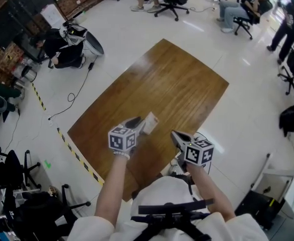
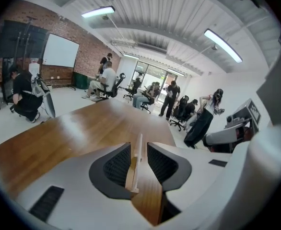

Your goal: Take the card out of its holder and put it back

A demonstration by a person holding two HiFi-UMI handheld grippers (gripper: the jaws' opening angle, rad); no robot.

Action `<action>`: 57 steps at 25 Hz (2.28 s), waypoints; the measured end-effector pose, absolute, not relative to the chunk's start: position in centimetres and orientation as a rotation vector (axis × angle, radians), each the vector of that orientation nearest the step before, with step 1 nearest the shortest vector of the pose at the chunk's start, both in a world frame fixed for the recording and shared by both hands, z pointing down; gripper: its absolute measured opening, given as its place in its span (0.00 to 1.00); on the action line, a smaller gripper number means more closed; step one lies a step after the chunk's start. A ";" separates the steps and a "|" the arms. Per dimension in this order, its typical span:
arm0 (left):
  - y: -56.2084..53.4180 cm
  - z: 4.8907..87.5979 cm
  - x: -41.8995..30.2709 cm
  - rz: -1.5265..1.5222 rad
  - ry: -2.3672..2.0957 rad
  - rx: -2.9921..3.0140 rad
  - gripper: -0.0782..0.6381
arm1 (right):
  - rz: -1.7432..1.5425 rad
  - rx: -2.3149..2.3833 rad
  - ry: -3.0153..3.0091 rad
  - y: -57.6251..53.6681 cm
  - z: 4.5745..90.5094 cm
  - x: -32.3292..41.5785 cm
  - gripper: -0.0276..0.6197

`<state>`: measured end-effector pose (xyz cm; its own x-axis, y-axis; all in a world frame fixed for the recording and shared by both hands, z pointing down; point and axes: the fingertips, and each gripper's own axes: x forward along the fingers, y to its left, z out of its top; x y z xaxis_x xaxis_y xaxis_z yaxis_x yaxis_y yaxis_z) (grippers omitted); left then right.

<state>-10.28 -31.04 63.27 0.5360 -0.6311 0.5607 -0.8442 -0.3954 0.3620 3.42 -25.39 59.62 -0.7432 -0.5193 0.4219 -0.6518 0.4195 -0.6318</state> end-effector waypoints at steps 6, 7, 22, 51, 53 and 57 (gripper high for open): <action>-27.8 55.9 -14.5 0.109 -1.419 2.099 0.26 | 1.214 0.988 -2.555 -25.1 58.4 3.2 0.04; -26.9 55.0 -14.9 0.059 -1.440 2.089 0.26 | 1.213 0.974 -2.560 -24.9 58.2 3.1 0.04; -9.0 59.2 -11.1 0.084 -1.463 1.838 0.10 | 1.249 0.762 -2.592 -18.1 60.2 0.4 0.04; -1.0 55.3 -12.7 0.026 -1.226 2.066 0.10 | 1.129 1.146 -2.609 -2.5 55.5 -1.1 0.04; -0.5 55.3 -12.5 0.033 -1.235 2.071 0.10 | 1.127 1.155 -2.606 -1.8 55.4 -0.8 0.04; 0.4 55.3 -12.4 0.000 -1.243 2.051 0.10 | 1.120 1.148 -2.599 -0.4 55.5 -0.7 0.04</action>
